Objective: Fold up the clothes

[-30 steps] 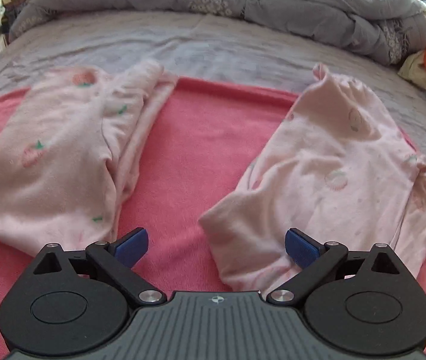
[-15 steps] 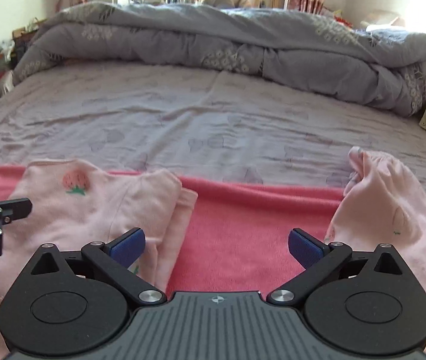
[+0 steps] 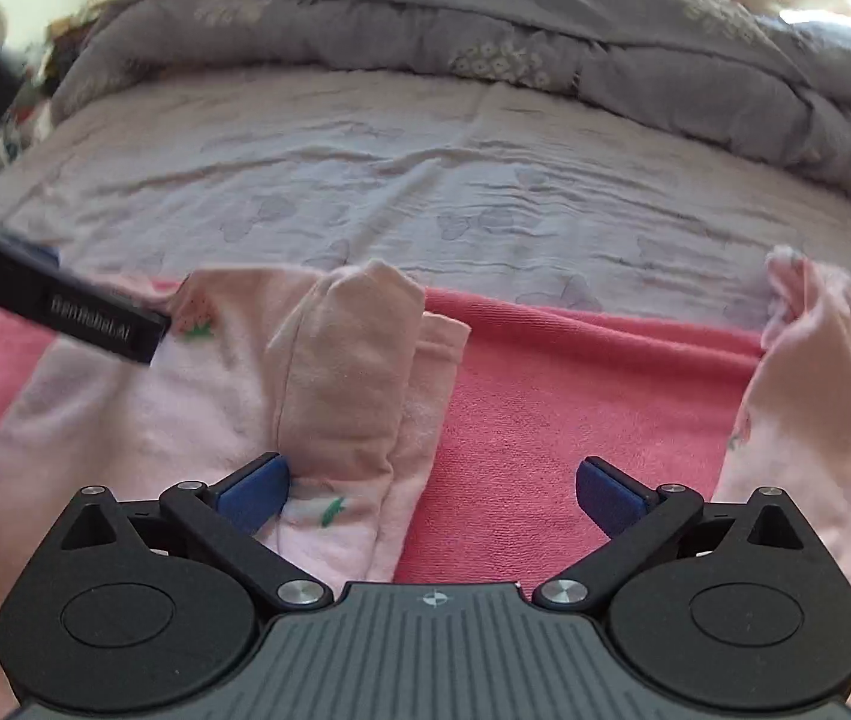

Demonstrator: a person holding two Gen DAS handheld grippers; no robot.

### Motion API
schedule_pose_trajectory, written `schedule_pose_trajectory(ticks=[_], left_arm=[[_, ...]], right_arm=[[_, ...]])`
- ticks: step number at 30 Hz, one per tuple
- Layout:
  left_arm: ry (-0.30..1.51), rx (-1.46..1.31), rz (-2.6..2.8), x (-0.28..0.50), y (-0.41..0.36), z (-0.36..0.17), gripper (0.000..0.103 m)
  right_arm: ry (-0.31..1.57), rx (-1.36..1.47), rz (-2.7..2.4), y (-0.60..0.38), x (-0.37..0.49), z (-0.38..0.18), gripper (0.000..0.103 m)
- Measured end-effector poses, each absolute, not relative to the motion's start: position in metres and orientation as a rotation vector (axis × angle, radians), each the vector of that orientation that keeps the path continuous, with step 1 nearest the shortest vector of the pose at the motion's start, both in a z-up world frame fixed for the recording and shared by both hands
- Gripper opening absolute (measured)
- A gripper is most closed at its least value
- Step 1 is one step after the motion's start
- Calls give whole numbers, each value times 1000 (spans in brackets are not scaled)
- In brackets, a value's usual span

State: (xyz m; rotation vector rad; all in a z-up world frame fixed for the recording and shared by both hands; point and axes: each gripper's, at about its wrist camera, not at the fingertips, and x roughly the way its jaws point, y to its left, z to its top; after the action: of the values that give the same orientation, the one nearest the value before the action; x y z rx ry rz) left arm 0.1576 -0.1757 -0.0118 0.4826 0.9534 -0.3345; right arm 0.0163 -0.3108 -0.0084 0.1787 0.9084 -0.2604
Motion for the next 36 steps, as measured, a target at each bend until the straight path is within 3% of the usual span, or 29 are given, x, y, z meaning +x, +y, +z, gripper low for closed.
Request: schedule_pose_trajectory(ticks=[8, 18, 27, 36], left_arm=[[1011, 491, -374, 116, -154, 8, 103], [1181, 465, -453, 32, -130, 12, 103], [1287, 473, -474, -7, -119, -4, 103], [1322, 426, -465, -12, -107, -18, 103]], right_arm=[[934, 114, -254, -284, -41, 24, 103], [1103, 215, -261, -238, -113, 21, 103], [1227, 200, -249, -218, -126, -8, 103], [1198, 185, -247, -212, -131, -13, 103]])
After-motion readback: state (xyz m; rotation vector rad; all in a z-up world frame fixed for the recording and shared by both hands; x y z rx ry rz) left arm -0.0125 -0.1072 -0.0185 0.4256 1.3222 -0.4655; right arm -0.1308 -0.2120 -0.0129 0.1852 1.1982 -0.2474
